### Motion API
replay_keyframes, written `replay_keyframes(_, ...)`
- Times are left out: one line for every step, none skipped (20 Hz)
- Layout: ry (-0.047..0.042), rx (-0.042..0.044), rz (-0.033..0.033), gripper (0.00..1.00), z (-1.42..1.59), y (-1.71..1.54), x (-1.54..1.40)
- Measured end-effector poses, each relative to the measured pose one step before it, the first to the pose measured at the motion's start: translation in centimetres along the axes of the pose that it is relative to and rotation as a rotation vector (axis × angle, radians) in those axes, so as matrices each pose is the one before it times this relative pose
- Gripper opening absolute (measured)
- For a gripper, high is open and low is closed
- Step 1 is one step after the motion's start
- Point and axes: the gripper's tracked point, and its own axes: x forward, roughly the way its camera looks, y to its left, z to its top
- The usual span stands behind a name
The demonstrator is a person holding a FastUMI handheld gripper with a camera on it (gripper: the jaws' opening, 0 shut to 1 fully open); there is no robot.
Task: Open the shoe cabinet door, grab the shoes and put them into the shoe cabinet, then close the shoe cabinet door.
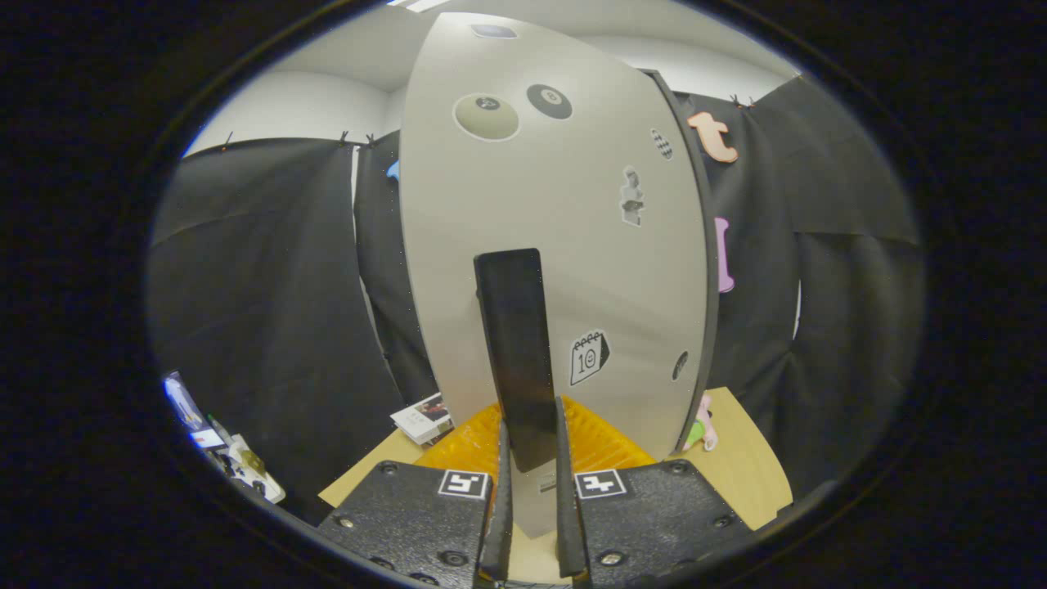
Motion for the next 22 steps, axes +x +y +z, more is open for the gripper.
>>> replay_keyframes(-0.00155,-0.00394,-0.00285,0.25,0.064,-0.707,-0.838)
replay_keyframes(0.00069,0.00775,-0.00271,0.25,-0.324,-0.149,-0.462)
replay_keyframes(0.00242,0.00977,-0.00455,0.24,0.054,-0.518,-0.601)
replay_keyframes(0.0038,0.01374,-0.00699,0.24,-0.043,-0.859,-0.71)
replay_keyframes(0.0039,0.00957,-0.0048,0.23,-0.073,-0.813,-0.62)
replay_keyframes(0.00058,0.00849,-0.00635,0.22,0.057,-1.242,-0.693)
replay_keyframes(-0.0016,0.00072,-0.00835,0.22,0.155,-1.053,-0.528)
replay_keyframes(-0.00034,-0.00097,-0.01391,0.21,0.158,-1.124,-0.815)
replay_keyframes(-0.00047,-0.00268,-0.01633,0.21,0.074,-1.089,-0.716)
replay_keyframes(-0.00449,-0.0019,-0.01631,0.19,-0.05,-1.25,-1.032)
replay_keyframes(-0.00237,-0.00234,-0.01652,0.17,0.139,-1.098,-0.685)
replay_keyframes(-0.00291,0.003,-0.01932,0.14,0.048,-1.281,-0.389)
replay_keyframes(-0.00306,0.00037,-0.01976,0.13,-0.043,-1.345,-0.179)
replay_keyframes(0.00235,0.01121,-0.01815,0.1,0.167,-1.355,-0.024)
replay_keyframes(0.00696,0.00639,-0.01263,0.08,0.097,-1.153,-0.046)
replay_keyframes(0.00219,0.00234,-0.0136,0.06,0.229,-1.055,-0.228)
replay_keyframes(0.00043,-0.00666,-0.0137,0.06,0.294,-1.0,-0.191)
replay_keyframes(-0.00022,-0.00757,-0.0121,0.05,0.106,-0.755,-0.116)
replay_keyframes(-0.00304,-0.00343,-0.00834,0.04,0.155,-0.658,-0.139)
replay_keyframes(-0.003,0.00444,-0.00638,0.04,-0.021,-0.76,0.126)
replay_keyframes(-0.00244,0.00185,-0.00675,0.04,0.158,-0.676,0.117)
replay_keyframes(-0.00336,-0.00149,-0.00881,0.04,-0.014,-0.755,0.018)
